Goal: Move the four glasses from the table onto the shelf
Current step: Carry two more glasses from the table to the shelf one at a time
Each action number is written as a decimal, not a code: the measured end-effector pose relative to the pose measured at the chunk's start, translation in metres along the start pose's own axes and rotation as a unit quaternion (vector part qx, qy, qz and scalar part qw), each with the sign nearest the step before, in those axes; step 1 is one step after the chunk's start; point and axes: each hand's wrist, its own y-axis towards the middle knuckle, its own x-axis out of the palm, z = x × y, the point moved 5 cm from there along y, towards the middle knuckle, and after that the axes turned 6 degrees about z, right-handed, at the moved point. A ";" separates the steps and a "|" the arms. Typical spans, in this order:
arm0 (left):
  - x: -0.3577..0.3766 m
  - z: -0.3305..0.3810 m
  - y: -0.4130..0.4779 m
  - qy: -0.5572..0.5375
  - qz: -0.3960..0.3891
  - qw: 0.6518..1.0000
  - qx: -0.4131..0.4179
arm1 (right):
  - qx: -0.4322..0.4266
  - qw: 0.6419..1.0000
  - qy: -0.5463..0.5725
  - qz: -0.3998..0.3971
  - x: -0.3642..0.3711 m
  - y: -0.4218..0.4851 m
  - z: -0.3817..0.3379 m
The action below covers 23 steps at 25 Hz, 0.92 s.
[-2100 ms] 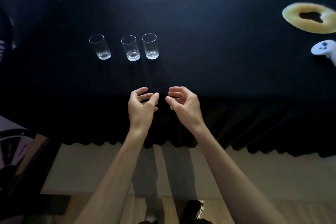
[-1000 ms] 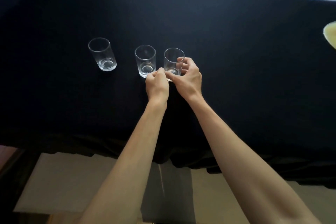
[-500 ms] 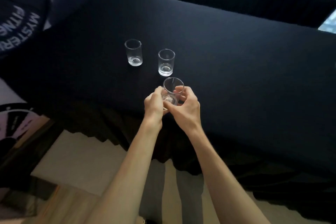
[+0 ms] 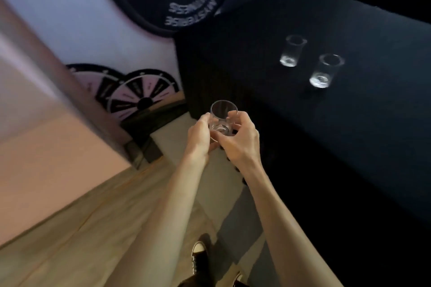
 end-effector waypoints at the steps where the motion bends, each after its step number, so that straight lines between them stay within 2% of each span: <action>1: -0.030 0.001 -0.001 -0.018 0.031 0.999 0.003 | -0.010 1.000 0.001 -0.030 0.023 -0.012 -0.009; 7: -0.236 0.008 -0.031 -0.166 0.183 0.969 0.010 | -0.092 0.974 0.005 -0.204 0.172 -0.112 -0.083; 13: -0.466 -0.016 -0.100 -0.271 0.310 0.911 0.021 | -0.152 0.914 0.023 -0.374 0.330 -0.282 -0.160; 18: -0.640 -0.036 -0.157 -0.326 0.375 0.867 0.036 | -0.184 0.864 0.051 -0.466 0.437 -0.425 -0.219; 23: -0.764 -0.046 -0.200 -0.342 0.433 0.833 0.041 | -0.214 0.815 0.074 -0.533 0.516 -0.528 -0.270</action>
